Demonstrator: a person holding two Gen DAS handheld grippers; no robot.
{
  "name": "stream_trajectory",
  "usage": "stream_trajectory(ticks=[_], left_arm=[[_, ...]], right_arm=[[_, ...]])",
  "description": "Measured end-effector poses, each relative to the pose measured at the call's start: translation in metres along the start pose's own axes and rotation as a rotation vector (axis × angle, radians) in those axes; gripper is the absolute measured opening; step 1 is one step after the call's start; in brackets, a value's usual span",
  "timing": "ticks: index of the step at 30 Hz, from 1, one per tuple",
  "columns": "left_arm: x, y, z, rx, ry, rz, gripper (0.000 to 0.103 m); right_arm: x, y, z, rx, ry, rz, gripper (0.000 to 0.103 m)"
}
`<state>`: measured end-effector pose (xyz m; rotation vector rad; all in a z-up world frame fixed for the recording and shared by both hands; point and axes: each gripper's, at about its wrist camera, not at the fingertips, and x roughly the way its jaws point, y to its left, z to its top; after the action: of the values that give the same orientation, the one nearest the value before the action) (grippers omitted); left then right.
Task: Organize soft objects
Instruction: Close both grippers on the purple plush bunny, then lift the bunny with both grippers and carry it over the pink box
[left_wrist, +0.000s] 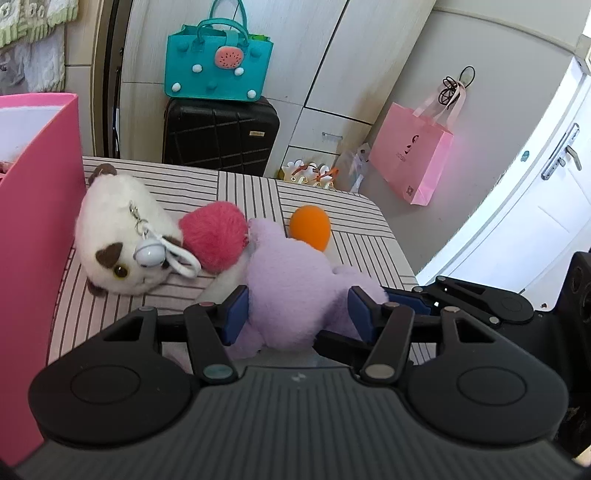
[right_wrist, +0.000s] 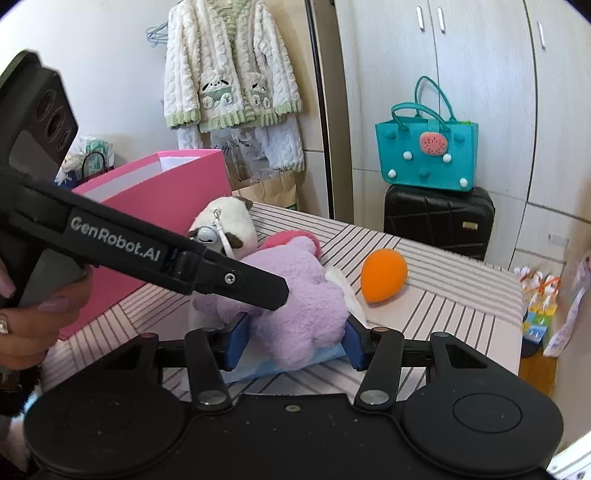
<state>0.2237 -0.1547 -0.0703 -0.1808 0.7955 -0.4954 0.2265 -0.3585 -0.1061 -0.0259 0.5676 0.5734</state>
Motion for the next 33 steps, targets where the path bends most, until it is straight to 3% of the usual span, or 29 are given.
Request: stream_trajectory(ticks=[5,8,18,23,33], left_arm=[[-0.012,-0.003,-0.008,0.009,0.001,-0.002,0.055],[-0.017,-0.004,-0.013,0.002,0.041,0.002,0.055],[-0.043,-0.008,-0.03,-0.021,0.059,-0.053,0.055],[-0.053,-0.009,-0.034,-0.036,0.111,-0.057,0.055],[-0.082,-0.017,-0.047,0.042,0.146,-0.068,0.055]], right_arm=[[-0.009,0.005,-0.004,0.045,0.017,0.02,0.057],[-0.014,0.011,-0.004,0.075,0.059,0.005,0.056],[-0.04,0.034,-0.007,0.079,0.108,-0.009,0.055],[-0.048,0.049,-0.011,0.08,0.141,-0.023,0.055],[-0.058,0.065,-0.015,0.149,0.21,0.102,0.054]])
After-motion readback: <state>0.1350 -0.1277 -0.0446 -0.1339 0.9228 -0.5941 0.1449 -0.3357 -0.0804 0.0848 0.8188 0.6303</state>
